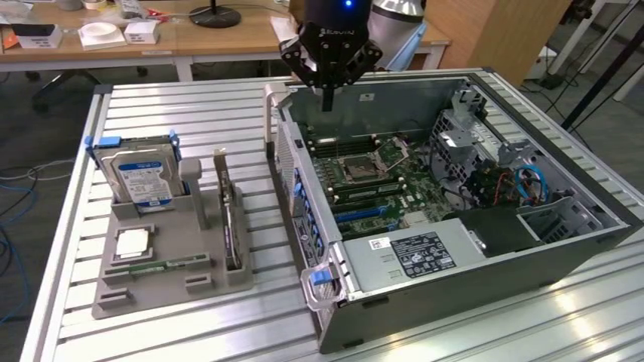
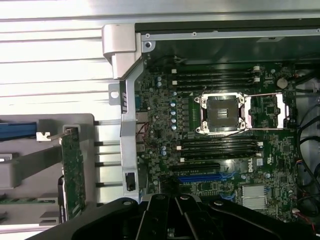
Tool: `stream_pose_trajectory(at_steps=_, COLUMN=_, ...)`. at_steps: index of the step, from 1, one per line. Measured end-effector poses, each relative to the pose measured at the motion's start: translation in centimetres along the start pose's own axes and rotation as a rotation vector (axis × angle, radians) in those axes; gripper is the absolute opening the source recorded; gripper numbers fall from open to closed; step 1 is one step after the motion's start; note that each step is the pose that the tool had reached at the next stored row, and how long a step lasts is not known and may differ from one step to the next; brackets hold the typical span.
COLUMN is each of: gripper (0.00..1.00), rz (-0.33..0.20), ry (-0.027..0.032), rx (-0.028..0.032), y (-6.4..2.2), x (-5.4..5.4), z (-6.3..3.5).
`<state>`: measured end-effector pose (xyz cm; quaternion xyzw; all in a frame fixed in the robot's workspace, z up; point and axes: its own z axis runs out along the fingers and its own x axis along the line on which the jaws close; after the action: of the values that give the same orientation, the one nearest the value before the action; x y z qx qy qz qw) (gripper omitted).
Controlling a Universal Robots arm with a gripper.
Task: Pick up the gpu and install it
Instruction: 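Reach for the gpu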
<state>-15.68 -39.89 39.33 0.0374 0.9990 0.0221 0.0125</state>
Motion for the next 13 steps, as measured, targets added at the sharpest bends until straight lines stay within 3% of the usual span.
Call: stream_pose_trajectory(at_steps=13, gripper=0.11, rz=0.0, ry=0.0001, rx=0.0, y=-0.05, x=0.71, z=-0.02)
